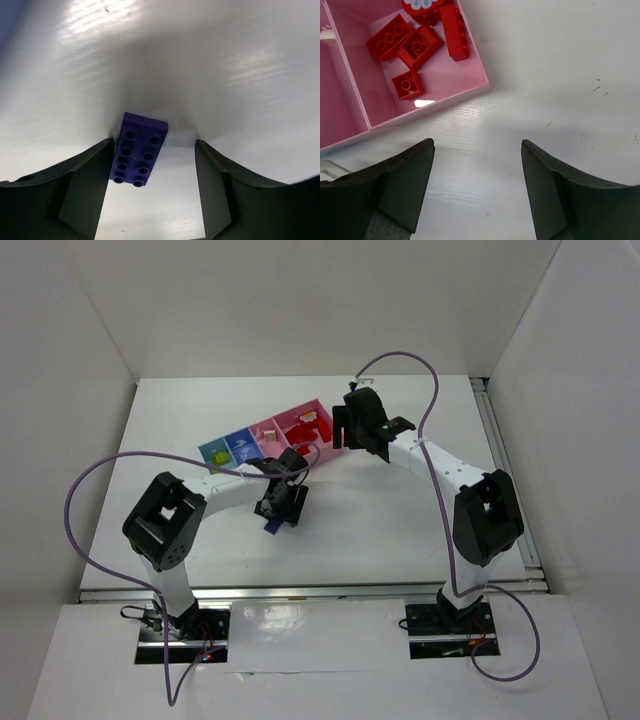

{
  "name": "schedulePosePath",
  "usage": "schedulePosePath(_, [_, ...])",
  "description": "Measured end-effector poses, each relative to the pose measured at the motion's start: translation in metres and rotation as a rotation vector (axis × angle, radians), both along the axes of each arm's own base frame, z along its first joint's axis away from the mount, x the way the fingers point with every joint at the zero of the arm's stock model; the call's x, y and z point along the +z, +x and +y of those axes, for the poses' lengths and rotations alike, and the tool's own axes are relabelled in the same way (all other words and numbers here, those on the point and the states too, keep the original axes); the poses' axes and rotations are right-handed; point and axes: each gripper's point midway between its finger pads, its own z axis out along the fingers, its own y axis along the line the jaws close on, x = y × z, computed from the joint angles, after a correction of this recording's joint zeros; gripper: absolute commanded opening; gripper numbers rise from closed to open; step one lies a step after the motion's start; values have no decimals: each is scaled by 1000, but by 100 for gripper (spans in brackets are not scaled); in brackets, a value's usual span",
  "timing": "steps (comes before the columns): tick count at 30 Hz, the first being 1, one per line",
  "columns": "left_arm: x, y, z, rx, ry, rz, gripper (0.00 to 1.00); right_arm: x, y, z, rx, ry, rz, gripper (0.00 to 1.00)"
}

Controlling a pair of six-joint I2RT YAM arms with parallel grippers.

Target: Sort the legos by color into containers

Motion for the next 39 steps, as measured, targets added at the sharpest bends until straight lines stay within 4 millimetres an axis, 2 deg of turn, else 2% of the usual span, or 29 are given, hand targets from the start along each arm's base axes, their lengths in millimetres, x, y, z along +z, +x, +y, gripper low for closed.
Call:
schedulePosePath(6, [0,-11,-10,-14,-1,14,77,0,0,0,-2,4,1,77])
schedulePosePath(8, [-1,-13,-11,-15,2,17,74,0,0,0,-2,4,1,77])
schedulePosePath(13, [-1,-17,-11,6,12,17,45,0,0,0,-2,3,2,77])
schedulePosePath(14, [-1,-18,-12,6,14,18,33,-1,0,0,-2,3,2,77])
schedulePosePath(18, [4,-21,-16,5,16,27,21,-1,0,0,-2,3,2,77])
schedulePosePath(20, [14,-19,-19,3,14,32,21,-1,0,0,-2,3,3,77])
schedulePosePath(22, [31,-10,-28,1,-9,8,21,0,-1,0,-4,2,1,77])
schedulePosePath(25, [67,18,-42,22,-89,-63,21,2,-2,-5,-13,-2,-4,77])
schedulePosePath(27, [92,39,-37,68,-137,-113,20,4,-5,-9,-24,-4,-9,77])
schedulePosePath(30, [120,70,-12,180,-189,-175,20,11,-6,-13,-36,0,-24,77])
schedulePosePath(34, [131,105,29,360,-219,-199,20,19,-5,-23,-68,-2,-47,77])
schedulePosePath(39, [117,132,69,513,-212,-179,23,22,-2,-36,-102,-8,-52,77])
